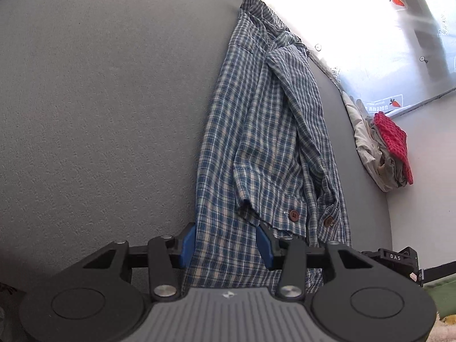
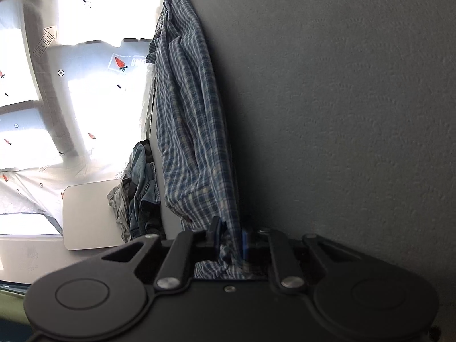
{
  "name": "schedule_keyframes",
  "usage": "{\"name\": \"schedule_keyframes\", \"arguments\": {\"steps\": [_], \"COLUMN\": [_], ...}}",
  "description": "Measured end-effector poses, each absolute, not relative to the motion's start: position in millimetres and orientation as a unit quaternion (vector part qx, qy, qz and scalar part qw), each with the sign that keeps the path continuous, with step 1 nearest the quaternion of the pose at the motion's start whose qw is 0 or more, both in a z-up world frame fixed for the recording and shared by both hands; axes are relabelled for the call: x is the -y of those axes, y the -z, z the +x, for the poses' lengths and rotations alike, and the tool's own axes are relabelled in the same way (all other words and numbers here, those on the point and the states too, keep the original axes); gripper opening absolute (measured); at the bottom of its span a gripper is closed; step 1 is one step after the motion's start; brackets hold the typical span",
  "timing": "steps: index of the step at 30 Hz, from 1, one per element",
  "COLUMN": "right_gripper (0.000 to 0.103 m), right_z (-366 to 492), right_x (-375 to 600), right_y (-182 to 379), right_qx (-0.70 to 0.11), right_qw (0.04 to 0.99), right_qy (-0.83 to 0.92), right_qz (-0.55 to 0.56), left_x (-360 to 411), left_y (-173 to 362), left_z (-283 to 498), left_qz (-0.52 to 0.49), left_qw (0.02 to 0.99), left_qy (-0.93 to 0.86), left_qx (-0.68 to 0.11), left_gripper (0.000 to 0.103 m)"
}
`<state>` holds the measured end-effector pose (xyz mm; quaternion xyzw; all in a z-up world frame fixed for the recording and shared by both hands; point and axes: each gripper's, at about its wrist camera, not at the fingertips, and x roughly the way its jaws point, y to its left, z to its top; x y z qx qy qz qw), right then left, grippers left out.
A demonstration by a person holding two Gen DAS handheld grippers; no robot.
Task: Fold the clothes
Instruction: 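Lift the hem with both grippers and fold it toward the collar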
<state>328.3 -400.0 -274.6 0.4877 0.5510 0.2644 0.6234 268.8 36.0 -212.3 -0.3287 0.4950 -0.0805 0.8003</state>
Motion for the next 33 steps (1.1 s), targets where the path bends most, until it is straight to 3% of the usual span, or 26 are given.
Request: {"name": "schedule_keyframes", "arguments": {"steps": [3,7,11,13,17,21,27,29,31,33], "right_gripper": [0.006,0.009,0.028,0.031,0.029,0.017,0.013,0.009,0.008,0.007], "right_z": [321.0,317.7,319.7,319.8,318.8,316.0,315.8,318.7,321.6,324.0], "right_x": [395.3,395.1,397.8,398.0,398.1,400.6,398.3,396.5,394.8,392.6], "right_y": [274.6,269.3,262.4,262.1,266.3,274.1,280.0,278.7,276.0,272.9], "right_qx": [-0.572,-0.576,-0.56,-0.557,-0.56,-0.565,-0.564,-0.565,-0.564,-0.563], "right_qw": [0.618,0.624,0.636,0.638,0.634,0.622,0.604,0.607,0.611,0.616], "right_qy": [-0.275,-0.272,-0.267,-0.266,-0.262,-0.254,-0.267,-0.271,-0.276,-0.281], "right_qz": [0.465,0.453,0.459,0.46,0.465,0.479,0.496,0.489,0.483,0.474], "left_x": [-36.5,-38.1,-37.9,-38.1,-39.5,-41.4,-44.6,-30.8,-19.3,-22.5], "left_y": [213.0,214.2,213.1,213.3,214.4,216.4,235.5,247.9,256.8,253.6], "left_z": [266.6,264.4,262.1,259.6,254.2,252.6,251.5,250.6,249.5,251.8], "left_qz": [-0.335,-0.34,-0.331,-0.332,-0.338,-0.35,-0.409,-0.394,-0.386,-0.395], "left_qw": [0.794,0.788,0.786,0.783,0.776,0.766,0.706,0.678,0.669,0.683], "left_qy": [0.088,0.09,0.092,0.093,0.098,0.105,0.151,0.162,0.167,0.167], "left_qx": [-0.5,-0.506,-0.515,-0.518,-0.523,-0.528,-0.558,-0.598,-0.612,-0.592], "left_gripper": [0.046,0.047,0.047,0.048,0.048,0.047,0.045,0.026,0.016,0.012]}}
